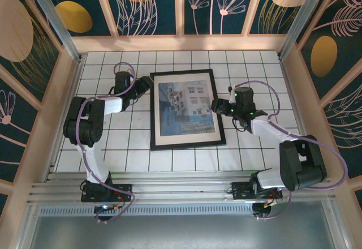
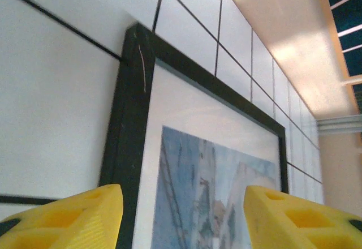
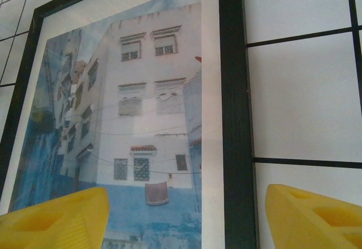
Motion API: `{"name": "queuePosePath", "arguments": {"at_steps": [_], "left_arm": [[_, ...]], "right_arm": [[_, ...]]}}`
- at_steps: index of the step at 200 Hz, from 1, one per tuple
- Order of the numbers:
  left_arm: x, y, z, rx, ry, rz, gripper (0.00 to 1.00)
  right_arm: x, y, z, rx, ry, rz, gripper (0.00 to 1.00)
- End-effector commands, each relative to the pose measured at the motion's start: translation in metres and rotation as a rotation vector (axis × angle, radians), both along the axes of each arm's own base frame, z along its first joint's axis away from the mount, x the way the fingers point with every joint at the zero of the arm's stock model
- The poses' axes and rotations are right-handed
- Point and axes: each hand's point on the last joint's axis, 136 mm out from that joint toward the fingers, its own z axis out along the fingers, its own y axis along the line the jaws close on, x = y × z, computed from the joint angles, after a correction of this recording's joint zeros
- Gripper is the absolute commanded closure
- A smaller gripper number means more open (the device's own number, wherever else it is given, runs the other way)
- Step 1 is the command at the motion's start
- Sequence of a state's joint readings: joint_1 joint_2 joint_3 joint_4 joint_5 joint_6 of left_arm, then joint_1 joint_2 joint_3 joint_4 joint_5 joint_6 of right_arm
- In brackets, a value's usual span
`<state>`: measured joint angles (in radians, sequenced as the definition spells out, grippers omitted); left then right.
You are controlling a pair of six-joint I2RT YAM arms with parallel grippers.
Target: Put the photo into the frame
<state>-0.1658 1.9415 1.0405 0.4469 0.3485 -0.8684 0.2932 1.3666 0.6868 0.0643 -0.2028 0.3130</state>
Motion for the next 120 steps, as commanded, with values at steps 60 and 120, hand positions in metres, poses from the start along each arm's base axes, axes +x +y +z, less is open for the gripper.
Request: {"name": "queuePosePath", "arguments": {"at_steps": [60,120], "left_arm": [[-0.048,0.02,0.012,0.176,-0.034,0.013,0.28],[-0.084,-0.001,-0.013,0.245,0.004,-0.088,0.24]], "right_arm": [[0.004,-0.004,-0.035,-0.013,0.107,-0.006,0.24],[0.003,0.008,-0.059,0.015,0.176,0.021,0.24]]}}
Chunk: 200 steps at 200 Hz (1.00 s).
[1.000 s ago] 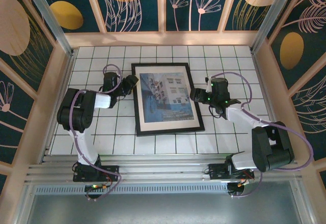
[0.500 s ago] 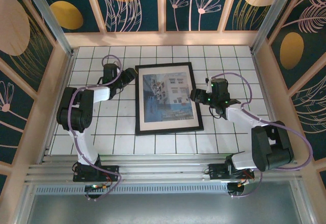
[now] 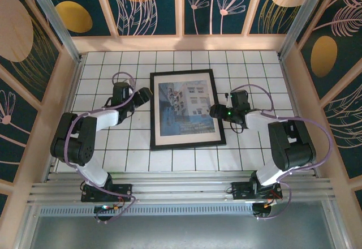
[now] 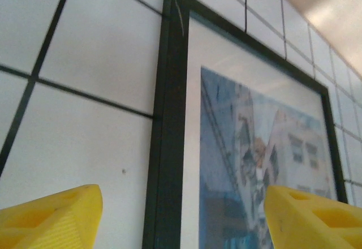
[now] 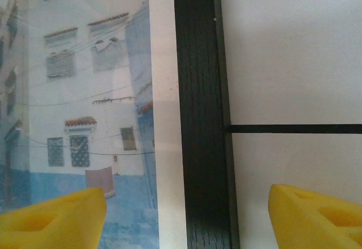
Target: Put the photo into the frame
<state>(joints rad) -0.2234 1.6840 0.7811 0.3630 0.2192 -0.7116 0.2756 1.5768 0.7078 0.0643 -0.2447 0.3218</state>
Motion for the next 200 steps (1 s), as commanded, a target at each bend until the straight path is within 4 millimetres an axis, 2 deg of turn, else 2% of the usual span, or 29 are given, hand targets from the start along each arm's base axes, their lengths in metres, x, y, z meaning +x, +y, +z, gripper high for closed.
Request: {"name": "queuePosePath", "arguments": {"at_steps": [1,21,24,30,59,109,141,162,189,192,200], "left_arm": [[-0.01,-0.011,-0.009,0.044,0.008,-0.059,0.24],[-0.011,-0.021,-0.013,0.031,0.011,-0.083,0.24],[-0.012,-0.021,-0.022,0.036,0.033,-0.086,0.24],[-0.012,-0.023,-0.027,0.034,0.042,-0.091,0.24],[-0.011,-0.031,-0.036,0.012,0.061,-0.117,0.24],[-0.006,-0.035,-0.03,0.004,0.043,-0.132,0.25],[-0.002,-0.027,-0.028,0.044,0.035,-0.101,0.25],[-0.002,-0.015,-0.025,0.081,0.027,-0.052,0.25],[-0.004,0.009,-0.026,0.149,0.022,0.031,0.23],[-0.004,0.012,-0.016,0.154,0.0,0.042,0.22],[-0.005,0.021,-0.011,0.184,-0.012,0.067,0.21]], "right_arm": [[0.005,0.008,0.008,0.036,-0.018,0.013,0.25],[-0.003,0.01,0.005,0.041,-0.01,0.016,0.25],[-0.004,0.011,0.005,0.043,-0.009,0.019,0.25],[-0.006,0.011,0.004,0.046,-0.007,0.02,0.25],[-0.017,0.017,0.003,0.062,0.002,0.027,0.26],[-0.026,0.039,0.007,0.104,0.006,0.067,0.27],[-0.023,0.056,0.016,0.14,-0.013,0.098,0.28],[-0.02,0.061,0.019,0.139,-0.018,0.114,0.28],[-0.013,0.044,0.022,0.021,-0.041,0.086,0.27],[-0.011,0.041,0.023,0.0,-0.048,0.082,0.27],[-0.007,0.031,0.028,-0.056,-0.07,0.062,0.26]]}}
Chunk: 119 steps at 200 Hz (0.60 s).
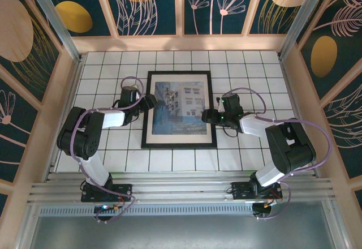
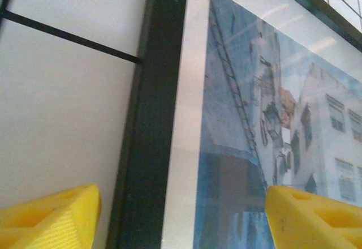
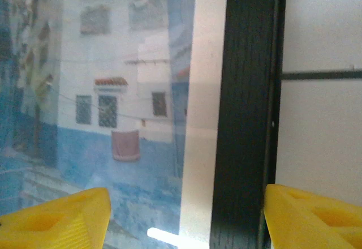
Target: Put the photo into the frame
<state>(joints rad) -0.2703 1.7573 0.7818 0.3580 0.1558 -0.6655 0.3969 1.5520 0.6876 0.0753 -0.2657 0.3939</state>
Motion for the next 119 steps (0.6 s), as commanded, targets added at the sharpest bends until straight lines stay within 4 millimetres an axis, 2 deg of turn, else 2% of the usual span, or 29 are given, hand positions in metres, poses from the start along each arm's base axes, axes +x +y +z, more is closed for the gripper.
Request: {"name": "queuePosePath", "arguments": {"at_steps": [1,18,38,72,93,108,119], "left_arm": [[0.002,0.031,0.022,0.101,-0.066,0.091,0.21],[-0.002,0.05,0.035,0.181,-0.105,0.149,0.18],[-0.009,0.072,0.059,0.259,-0.18,0.226,0.14],[-0.034,0.112,0.102,0.39,-0.311,0.36,0.09],[-0.058,0.138,0.125,0.457,-0.404,0.463,0.01],[-0.078,0.156,0.134,0.508,-0.466,0.536,0.01],[-0.092,0.167,0.137,0.556,-0.509,0.576,0.01]], "right_arm": [[0.018,-0.013,0.026,-0.116,-0.1,-0.02,0.26],[0.025,-0.035,0.041,-0.226,-0.156,-0.065,0.24],[0.034,-0.06,0.067,-0.318,-0.242,-0.131,0.21],[0.047,-0.101,0.109,-0.418,-0.397,-0.277,0.15],[0.05,-0.125,0.118,-0.452,-0.475,-0.38,0.1],[0.051,-0.142,0.115,-0.442,-0.508,-0.45,0.01],[0.051,-0.152,0.108,-0.436,-0.523,-0.489,0.01]]}}
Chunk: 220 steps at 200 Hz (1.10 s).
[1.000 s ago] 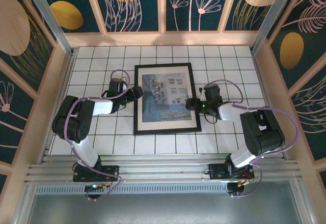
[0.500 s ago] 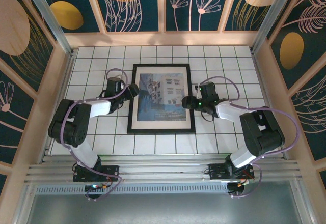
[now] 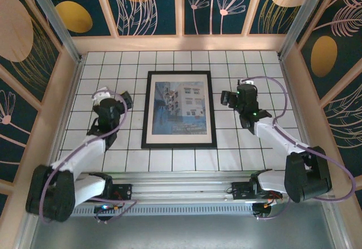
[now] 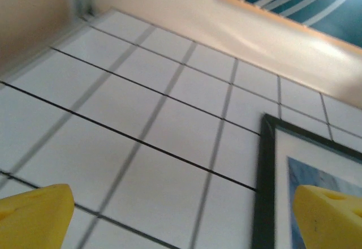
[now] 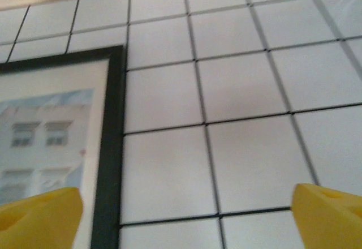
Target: Put the photo into the frame
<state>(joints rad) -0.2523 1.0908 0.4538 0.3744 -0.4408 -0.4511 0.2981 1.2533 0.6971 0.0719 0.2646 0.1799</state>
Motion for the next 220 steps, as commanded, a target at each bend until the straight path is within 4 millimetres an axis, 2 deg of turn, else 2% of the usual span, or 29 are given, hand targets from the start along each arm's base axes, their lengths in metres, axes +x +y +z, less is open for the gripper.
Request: {"name": "queuePosePath", "arguments": {"at_steps": [1,24,34,50,69,105,127,153,191,210,220], "left_arm": [[-0.028,0.04,0.011,0.152,-0.086,0.172,0.01],[-0.052,0.063,0.013,0.231,-0.142,0.267,0.01],[-0.057,0.07,0.01,0.26,-0.157,0.281,0.01],[-0.061,0.079,0.001,0.28,-0.159,0.301,0.01],[-0.057,0.087,-0.009,0.28,-0.138,0.32,0.01],[-0.019,0.07,-0.023,0.336,-0.082,0.186,0.01],[-0.008,0.064,-0.014,0.34,-0.146,0.134,0.01],[0.009,0.056,-0.018,0.329,-0.126,0.054,0.01],[0.013,0.038,-0.017,0.282,-0.194,-0.073,0.01],[0.017,0.031,-0.034,0.294,-0.189,-0.114,0.01],[0.019,0.032,-0.032,0.287,-0.199,-0.106,0.01]], "right_arm": [[0.003,-0.036,-0.003,-0.036,-0.091,-0.135,0.01],[0.002,-0.057,-0.02,-0.052,-0.13,-0.205,0.01],[0.004,-0.066,-0.019,-0.059,-0.131,-0.241,0.01],[0.007,-0.072,-0.017,-0.115,-0.167,-0.248,0.01],[0.006,-0.072,-0.017,-0.149,-0.222,-0.217,0.01],[-0.003,-0.076,-0.023,-0.126,-0.332,-0.168,0.01],[-0.001,-0.078,-0.021,-0.113,-0.361,-0.149,0.01],[0.003,-0.079,-0.016,-0.089,-0.401,-0.117,0.01],[0.0,-0.089,-0.025,-0.026,-0.436,-0.101,0.01],[-0.007,-0.09,-0.025,-0.018,-0.479,-0.095,0.01],[-0.008,-0.091,-0.027,-0.013,-0.469,-0.098,0.01]]}}
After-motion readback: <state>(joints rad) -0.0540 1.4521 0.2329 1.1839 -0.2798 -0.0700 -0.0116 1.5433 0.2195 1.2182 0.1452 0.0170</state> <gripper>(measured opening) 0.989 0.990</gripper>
